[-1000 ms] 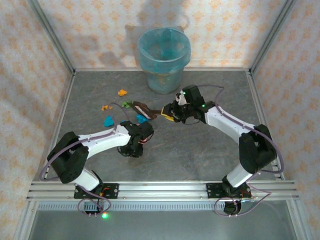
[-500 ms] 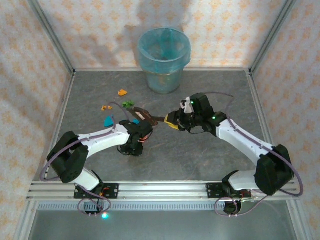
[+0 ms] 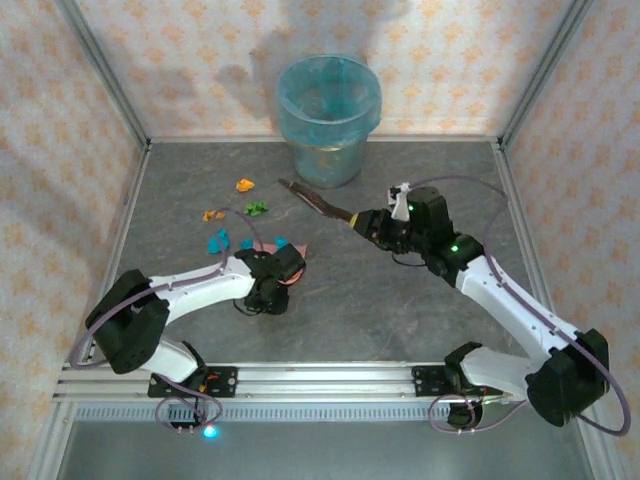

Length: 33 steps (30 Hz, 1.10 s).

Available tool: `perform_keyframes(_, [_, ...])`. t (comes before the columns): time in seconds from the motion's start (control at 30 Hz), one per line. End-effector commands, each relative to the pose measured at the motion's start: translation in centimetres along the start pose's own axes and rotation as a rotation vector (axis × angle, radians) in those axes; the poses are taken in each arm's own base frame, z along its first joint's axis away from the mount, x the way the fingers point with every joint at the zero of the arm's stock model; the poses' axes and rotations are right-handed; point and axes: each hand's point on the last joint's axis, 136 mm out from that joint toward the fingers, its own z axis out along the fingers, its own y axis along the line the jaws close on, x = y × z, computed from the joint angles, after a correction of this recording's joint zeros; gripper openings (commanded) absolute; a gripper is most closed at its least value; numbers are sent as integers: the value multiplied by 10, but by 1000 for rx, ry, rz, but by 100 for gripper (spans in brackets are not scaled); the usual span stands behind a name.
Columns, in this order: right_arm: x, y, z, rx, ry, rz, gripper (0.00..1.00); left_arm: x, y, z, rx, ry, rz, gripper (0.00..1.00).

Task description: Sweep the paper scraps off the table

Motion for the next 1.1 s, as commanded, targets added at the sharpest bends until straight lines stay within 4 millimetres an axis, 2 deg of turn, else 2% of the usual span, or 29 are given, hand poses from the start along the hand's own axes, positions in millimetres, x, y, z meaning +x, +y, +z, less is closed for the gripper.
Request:
perform_keyframes(0.0, [-26,1,-9,-31,-179,-115,0,-11,-3,1,-29,-95,32,0])
perform_keyframes(0.13, [-20,-8,2,-15,-121,-94,0,-10,-16,7,-24,-98,60,0])
perform_keyframes(0.4, [-14,-28,13,15,-83,-19,0,-17,-36,-4,6,-170,122,0])
perform_keyframes(0.57, [3,-20,18,-29,45,36,0,-22,-41,-12,24,-189,122,0])
perform_keyframes(0.8, [22,-5,13,-98,165,88,0,-30,-45,-27,45,-232,121,0])
perform_keyframes(1.07, [30,6,-10,-116,169,72,0,-36,-45,-41,44,-253,129,0])
